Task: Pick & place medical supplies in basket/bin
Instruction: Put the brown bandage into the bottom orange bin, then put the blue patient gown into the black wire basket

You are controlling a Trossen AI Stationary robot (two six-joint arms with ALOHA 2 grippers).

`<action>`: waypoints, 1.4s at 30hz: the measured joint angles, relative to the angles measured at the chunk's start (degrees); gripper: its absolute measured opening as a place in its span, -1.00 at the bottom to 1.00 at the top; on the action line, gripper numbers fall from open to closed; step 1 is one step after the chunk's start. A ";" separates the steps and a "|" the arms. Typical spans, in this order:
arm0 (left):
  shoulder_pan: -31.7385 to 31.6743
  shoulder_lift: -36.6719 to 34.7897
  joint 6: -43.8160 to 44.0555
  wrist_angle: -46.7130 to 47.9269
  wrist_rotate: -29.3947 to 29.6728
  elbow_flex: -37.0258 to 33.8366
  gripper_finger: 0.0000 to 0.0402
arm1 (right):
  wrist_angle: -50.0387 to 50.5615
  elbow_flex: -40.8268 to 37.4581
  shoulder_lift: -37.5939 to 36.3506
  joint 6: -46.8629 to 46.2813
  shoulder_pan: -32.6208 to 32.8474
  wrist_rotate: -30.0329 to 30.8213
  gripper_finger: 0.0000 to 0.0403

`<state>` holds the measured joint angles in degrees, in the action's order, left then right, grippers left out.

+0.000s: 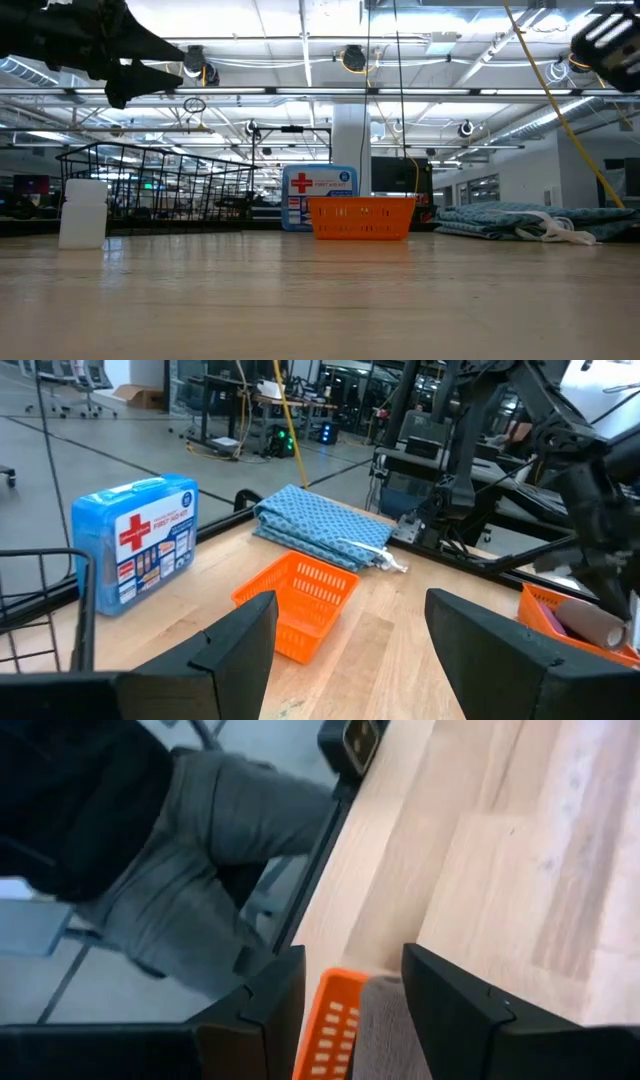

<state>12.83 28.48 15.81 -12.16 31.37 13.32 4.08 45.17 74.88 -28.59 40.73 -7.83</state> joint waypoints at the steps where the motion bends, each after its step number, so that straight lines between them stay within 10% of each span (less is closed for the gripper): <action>1: 0.01 0.01 0.01 0.00 0.32 0.00 0.32 | 0.06 0.00 0.52 0.00 -0.31 -1.23 -0.23; 42: -0.01 0.01 -0.65 0.13 0.85 0.00 0.32 | 15.10 -0.02 -10.55 2.83 -0.51 6.40 -0.23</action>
<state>12.82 28.49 15.16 -12.03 32.23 13.32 19.17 45.15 64.33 -25.76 40.23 -1.44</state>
